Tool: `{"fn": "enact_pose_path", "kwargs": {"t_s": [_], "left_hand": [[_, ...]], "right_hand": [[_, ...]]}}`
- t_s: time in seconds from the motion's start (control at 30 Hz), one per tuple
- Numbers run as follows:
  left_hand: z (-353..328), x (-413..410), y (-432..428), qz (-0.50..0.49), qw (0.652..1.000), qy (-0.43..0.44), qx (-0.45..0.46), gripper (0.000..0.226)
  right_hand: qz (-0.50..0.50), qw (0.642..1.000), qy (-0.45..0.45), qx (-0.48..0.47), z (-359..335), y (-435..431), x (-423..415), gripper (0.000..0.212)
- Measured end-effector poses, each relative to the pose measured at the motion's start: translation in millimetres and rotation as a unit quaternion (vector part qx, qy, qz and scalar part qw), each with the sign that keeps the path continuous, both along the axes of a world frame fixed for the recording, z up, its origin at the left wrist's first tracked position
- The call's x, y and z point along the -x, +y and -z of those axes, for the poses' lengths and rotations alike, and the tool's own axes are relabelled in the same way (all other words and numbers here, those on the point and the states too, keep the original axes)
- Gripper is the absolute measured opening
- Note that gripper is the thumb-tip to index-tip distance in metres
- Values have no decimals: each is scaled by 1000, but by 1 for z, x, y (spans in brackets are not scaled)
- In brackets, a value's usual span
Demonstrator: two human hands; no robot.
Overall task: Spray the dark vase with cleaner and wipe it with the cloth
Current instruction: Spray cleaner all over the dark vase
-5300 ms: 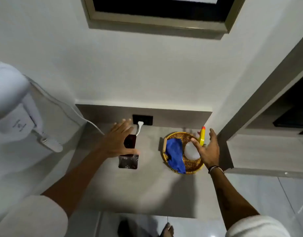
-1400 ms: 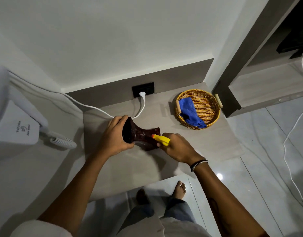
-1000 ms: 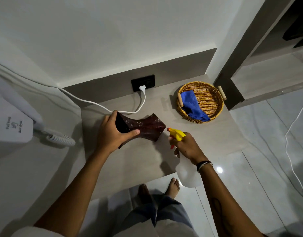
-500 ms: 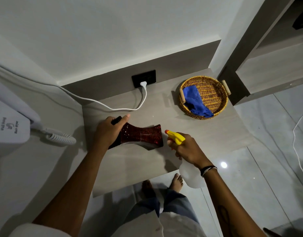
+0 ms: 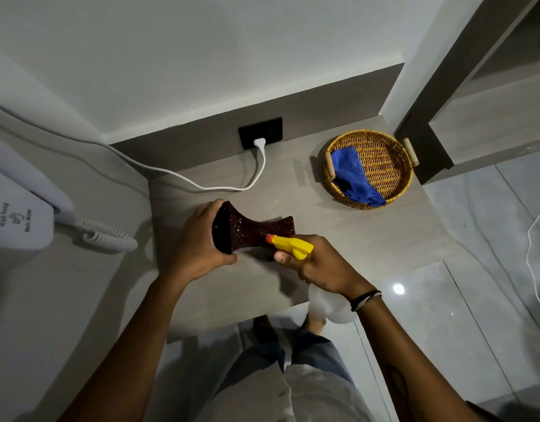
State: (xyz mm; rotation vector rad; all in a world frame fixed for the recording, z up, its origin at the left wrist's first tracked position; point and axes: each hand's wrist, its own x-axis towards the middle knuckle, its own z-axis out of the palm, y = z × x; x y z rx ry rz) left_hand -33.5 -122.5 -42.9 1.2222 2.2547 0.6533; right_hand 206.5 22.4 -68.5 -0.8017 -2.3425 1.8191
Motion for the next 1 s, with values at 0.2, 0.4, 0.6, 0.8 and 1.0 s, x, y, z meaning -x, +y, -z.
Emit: {"fn": "enact_pose_path", "kwargs": {"t_s": [0.2, 0.4, 0.6, 0.8, 1.0], "left_hand": [[5, 4, -2, 7, 1000, 7, 13, 111], [0, 5, -4, -2, 998, 22, 57, 118], [-11, 2, -3, -9, 997, 21, 68, 103], [-20, -4, 9, -139, 987, -10, 75, 92], [-20, -11, 32, -176, 978, 60, 99, 95]], "right_hand": [[20, 999, -7, -30, 0, 4, 2, 39], [36, 964, -203, -167, 12, 12, -19, 37], [90, 966, -192, -150, 10, 18, -31, 35], [105, 979, -131, -119, 5, 14, -33, 28], [86, 979, -134, -127, 7, 18, -37, 24]]}}
